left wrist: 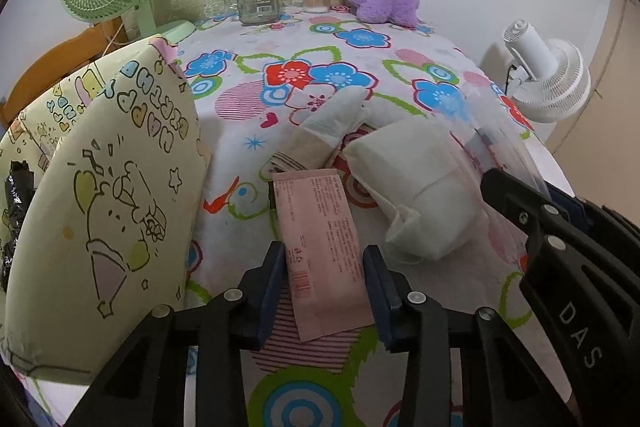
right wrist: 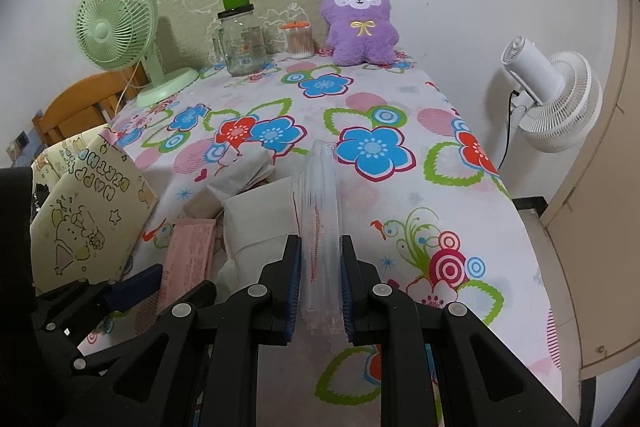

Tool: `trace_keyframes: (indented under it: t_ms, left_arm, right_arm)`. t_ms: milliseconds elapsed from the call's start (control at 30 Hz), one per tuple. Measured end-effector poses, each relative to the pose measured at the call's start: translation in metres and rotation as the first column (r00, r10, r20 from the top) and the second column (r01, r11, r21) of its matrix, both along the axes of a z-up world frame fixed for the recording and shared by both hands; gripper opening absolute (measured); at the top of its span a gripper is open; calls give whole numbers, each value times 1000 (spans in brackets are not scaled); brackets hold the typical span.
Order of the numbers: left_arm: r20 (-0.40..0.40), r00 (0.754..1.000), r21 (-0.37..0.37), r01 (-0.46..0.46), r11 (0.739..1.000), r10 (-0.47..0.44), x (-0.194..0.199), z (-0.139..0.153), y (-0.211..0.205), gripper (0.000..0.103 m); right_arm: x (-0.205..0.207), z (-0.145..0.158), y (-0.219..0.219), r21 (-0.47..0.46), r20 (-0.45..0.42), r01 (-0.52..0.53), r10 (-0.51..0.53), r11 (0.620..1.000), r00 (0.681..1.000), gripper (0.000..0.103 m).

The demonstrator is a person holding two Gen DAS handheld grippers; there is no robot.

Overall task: Organize soft objects
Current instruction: 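Grasp the pink paper packet with the left gripper, then lift the pink packet with the left gripper while the right gripper carries the plastic bag toward the bin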

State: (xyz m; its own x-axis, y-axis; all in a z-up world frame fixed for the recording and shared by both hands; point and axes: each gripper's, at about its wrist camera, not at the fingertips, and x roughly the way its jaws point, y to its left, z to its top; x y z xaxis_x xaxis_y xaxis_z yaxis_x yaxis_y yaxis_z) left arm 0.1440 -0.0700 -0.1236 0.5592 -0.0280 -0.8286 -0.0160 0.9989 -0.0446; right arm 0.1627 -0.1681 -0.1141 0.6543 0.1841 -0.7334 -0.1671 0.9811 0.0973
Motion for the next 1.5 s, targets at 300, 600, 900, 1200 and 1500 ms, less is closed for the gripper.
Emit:
trace_keyframes:
  t_ms: [300,600,900,1200,1500]
  left_arm:
    - [28,999,2,17,1000,-17,-12,11,-2,39]
    - [71,997,7,30,1000,-30,-30,27,-2,39]
    - [118,992,13,42,999,-44,-47,43,-3,39]
    - [168,984,28,58,998,-62,-65,62,-5,39]
    - [213,974,25,70,997,-73,-77,85,-2,39]
  right_arm:
    - [-14,11,1,5,27,-2,2,1000,1000,21]
    - [-32,28,4,8,64,-13,13,1000,998,21]
    - [-50,42,8,17,93,-24,22,1000,995,21]
    - [-66,61,13,18,127,-31,28,999,992,21]
    - [-79,83,16,16,151,-33,30,999,988,21]
